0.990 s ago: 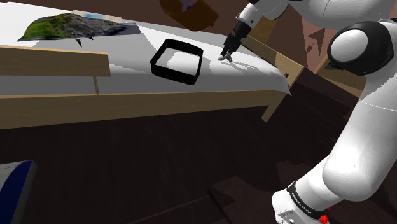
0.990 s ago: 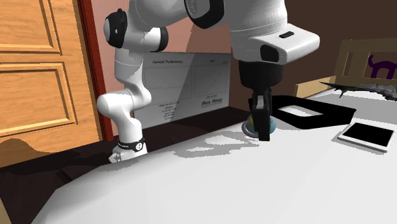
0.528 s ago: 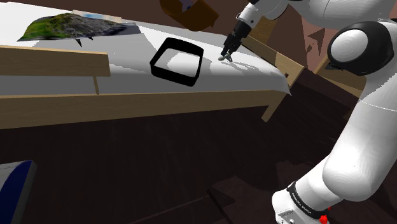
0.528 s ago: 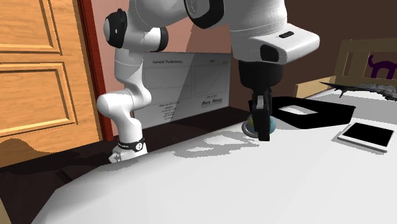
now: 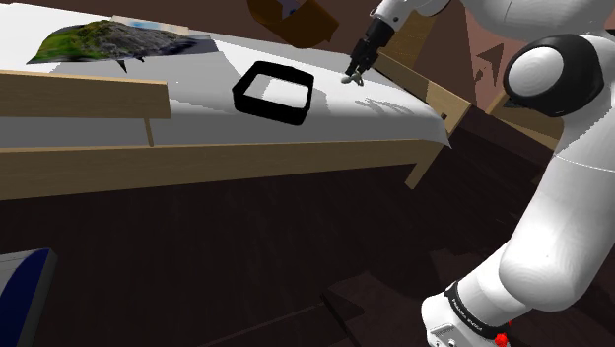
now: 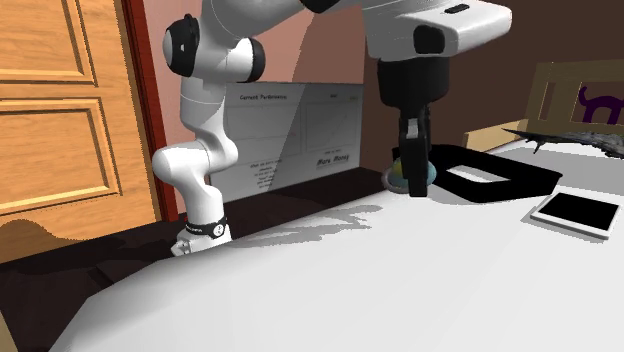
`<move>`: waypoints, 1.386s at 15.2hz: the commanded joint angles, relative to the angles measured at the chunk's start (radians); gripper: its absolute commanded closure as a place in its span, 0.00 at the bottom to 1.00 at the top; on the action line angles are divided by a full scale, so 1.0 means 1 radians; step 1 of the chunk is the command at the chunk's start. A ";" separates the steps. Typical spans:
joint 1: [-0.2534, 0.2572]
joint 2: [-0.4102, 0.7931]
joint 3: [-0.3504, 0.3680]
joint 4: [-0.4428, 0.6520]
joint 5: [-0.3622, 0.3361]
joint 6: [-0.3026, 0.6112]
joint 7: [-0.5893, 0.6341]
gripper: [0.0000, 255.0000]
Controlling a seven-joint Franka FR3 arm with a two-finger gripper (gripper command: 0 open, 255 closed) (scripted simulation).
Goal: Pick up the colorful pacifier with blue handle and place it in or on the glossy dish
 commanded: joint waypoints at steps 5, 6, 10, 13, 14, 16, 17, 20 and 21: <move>-0.017 0.030 0.001 0.128 0.009 -0.094 0.029 1.00; -0.020 0.037 0.001 0.152 0.011 -0.110 0.034 1.00; -0.037 0.071 0.003 0.258 0.022 -0.180 0.056 1.00; -0.055 0.107 0.006 0.357 0.035 -0.239 0.075 1.00; -0.063 0.122 0.008 0.395 0.041 -0.261 0.083 1.00; -0.047 0.119 0.013 0.404 0.039 -0.266 0.107 1.00; -0.024 0.102 0.016 0.380 0.033 -0.251 0.124 1.00; 0.038 0.066 0.029 0.329 0.016 -0.212 0.179 1.00; 0.058 0.057 0.033 0.317 0.012 -0.202 0.199 1.00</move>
